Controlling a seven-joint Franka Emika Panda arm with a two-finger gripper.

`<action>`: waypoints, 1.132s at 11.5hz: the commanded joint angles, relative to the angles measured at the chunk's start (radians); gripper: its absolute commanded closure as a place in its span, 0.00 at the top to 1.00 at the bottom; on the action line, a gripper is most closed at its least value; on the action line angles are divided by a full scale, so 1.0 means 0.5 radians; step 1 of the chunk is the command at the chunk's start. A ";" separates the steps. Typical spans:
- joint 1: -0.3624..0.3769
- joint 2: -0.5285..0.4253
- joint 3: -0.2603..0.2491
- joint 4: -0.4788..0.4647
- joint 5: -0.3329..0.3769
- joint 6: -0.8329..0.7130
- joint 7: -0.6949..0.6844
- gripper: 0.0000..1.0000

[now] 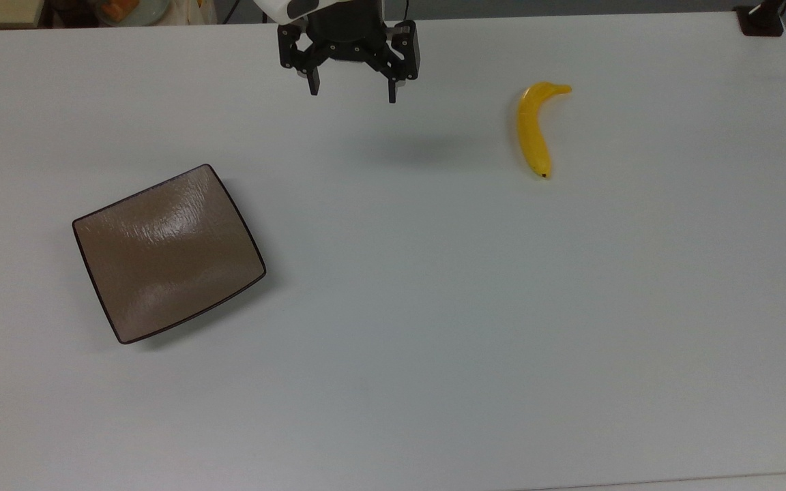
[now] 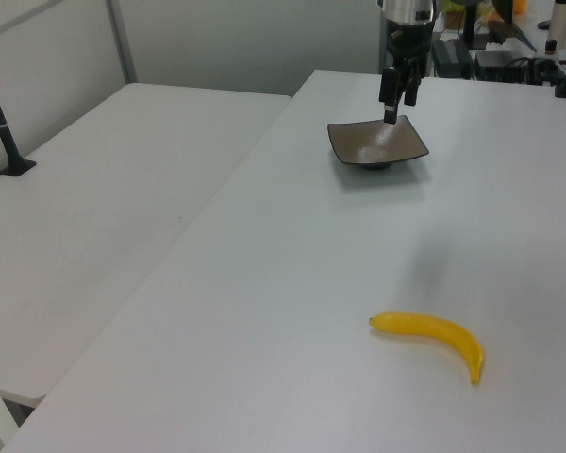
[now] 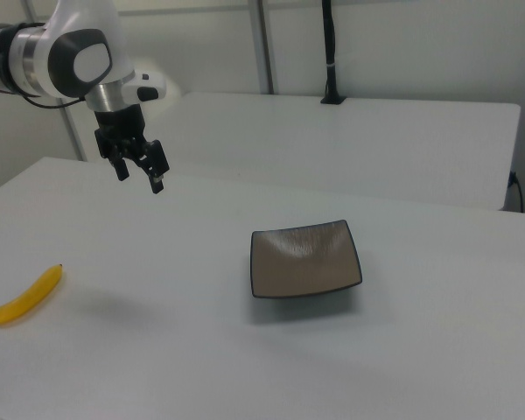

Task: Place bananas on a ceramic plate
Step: 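Move the open gripper over the yellow banana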

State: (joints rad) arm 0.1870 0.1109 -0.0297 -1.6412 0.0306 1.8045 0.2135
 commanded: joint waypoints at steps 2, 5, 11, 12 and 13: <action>0.003 -0.041 0.010 -0.083 0.016 0.045 0.024 1.00; 0.006 -0.038 0.016 -0.098 0.016 0.063 0.021 1.00; 0.006 -0.041 0.022 -0.114 0.016 0.069 0.021 1.00; 0.006 -0.038 0.044 -0.138 0.016 0.072 0.021 1.00; 0.006 -0.035 0.090 -0.205 0.019 0.133 0.024 1.00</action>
State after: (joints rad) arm 0.1882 0.1116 -0.0193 -1.6692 0.0306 1.8097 0.2159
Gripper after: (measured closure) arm 0.000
